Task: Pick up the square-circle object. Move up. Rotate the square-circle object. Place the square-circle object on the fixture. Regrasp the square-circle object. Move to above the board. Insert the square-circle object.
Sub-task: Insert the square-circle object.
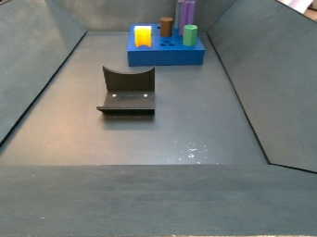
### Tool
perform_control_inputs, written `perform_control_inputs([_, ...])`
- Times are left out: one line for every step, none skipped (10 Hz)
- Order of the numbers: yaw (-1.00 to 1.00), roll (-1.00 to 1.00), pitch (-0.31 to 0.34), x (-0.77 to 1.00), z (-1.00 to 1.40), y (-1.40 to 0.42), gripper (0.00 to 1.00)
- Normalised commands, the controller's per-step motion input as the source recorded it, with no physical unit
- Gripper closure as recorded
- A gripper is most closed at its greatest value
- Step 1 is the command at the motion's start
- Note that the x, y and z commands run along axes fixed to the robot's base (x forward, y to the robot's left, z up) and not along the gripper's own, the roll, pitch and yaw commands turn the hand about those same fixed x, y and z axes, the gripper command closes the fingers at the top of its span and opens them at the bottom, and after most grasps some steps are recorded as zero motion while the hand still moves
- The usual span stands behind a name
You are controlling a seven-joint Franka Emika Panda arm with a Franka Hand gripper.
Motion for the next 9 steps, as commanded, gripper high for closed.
perform_control_inputs([-0.15, 0.02, -0.011, 0.49, -1.0, -0.22, 1.0])
perform_control_inputs([-0.13, 0.01, -0.011, 0.48, -1.0, -0.21, 1.0])
perform_control_inputs([-0.01, 0.0, -0.013, 0.42, -1.0, -0.15, 1.0])
perform_control_inputs([0.28, 0.1, -0.061, 0.27, -1.0, 0.0, 1.0])
perform_control_inputs([0.43, 0.18, -0.141, 0.21, -0.77, 0.0, 1.0])
perform_control_inputs([0.46, 0.17, -0.164, 0.2, -0.67, 0.0, 1.0])
perform_control_inputs([0.02, 0.16, -0.234, 0.03, -0.67, -0.23, 1.0])
perform_control_inputs([0.0, 0.07, -0.404, 0.0, -0.41, -0.07, 1.0])
perform_control_inputs([0.0, 0.0, -0.414, -0.03, -0.4, 0.0, 1.0])
